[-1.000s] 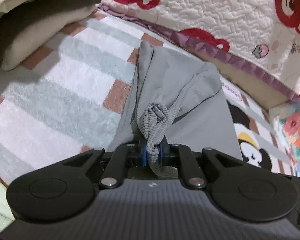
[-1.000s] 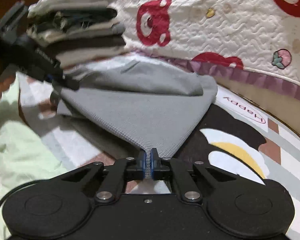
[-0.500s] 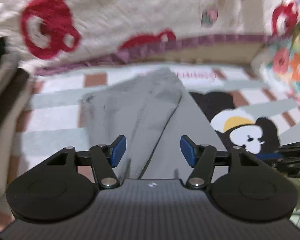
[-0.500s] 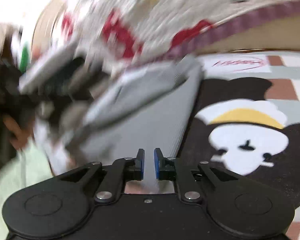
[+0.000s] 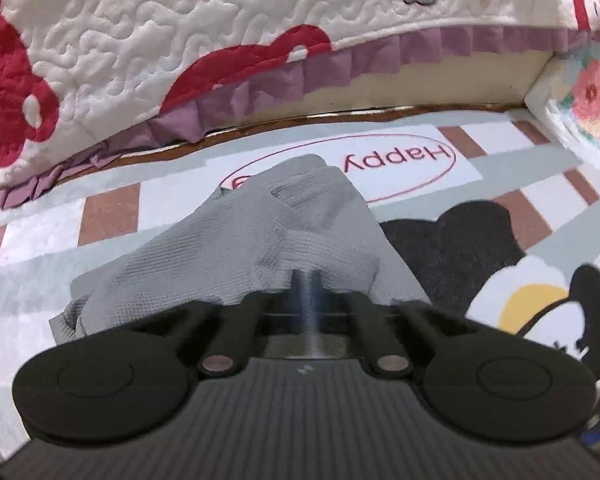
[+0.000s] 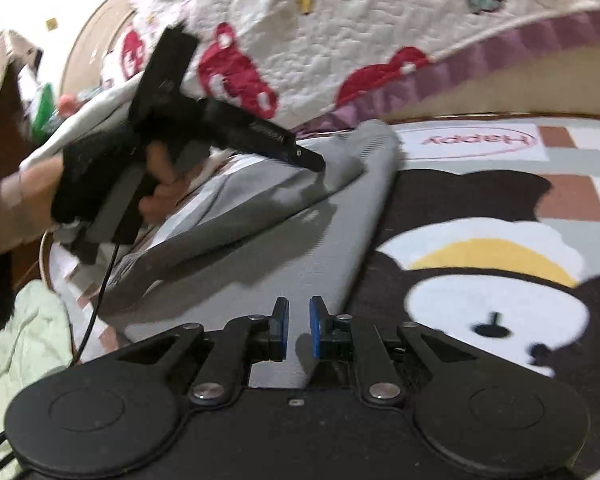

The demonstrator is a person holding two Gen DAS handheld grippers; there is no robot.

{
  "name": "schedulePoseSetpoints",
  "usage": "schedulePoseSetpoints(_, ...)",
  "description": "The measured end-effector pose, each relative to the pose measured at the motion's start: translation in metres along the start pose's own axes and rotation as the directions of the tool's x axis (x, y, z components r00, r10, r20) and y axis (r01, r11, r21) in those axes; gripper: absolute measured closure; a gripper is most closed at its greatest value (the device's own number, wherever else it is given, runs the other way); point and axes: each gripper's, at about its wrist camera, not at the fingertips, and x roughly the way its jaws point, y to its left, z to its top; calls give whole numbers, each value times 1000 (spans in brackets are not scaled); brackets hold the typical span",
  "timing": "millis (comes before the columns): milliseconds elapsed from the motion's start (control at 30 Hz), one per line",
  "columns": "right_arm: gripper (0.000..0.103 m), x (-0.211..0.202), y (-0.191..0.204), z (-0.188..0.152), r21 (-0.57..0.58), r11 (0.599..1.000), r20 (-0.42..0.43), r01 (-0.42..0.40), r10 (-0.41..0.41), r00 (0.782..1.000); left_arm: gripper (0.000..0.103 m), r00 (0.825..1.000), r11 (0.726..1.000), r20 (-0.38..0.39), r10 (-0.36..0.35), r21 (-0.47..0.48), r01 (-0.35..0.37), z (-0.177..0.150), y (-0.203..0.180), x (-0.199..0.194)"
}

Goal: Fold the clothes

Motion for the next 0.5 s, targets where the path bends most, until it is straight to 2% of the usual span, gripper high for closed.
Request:
schedulePoseSetpoints(133, 87, 12, 12, -7, -61, 998, -42, 11, -14, 999, 103, 998, 1000, 54, 19, -20, -18, 9, 11, -18)
schedulePoseSetpoints(267, 86, 15, 19, -10, -111, 993, -60, 32, -39, 997, 103, 988, 991, 73, 135, -25, -134, 14, 35, -28)
schedulePoseSetpoints(433, 85, 17, 16, -10, -101, 994, -69, 28, -35, 997, 103, 952, 956, 89, 292, -31, -291, 19, 65, -39)
schedulePoseSetpoints(500, 85, 19, 17, -11, -102, 994, -74, 30, -37, 997, 103, 936, 938, 53, 347, -17, -347, 16, 77, -35)
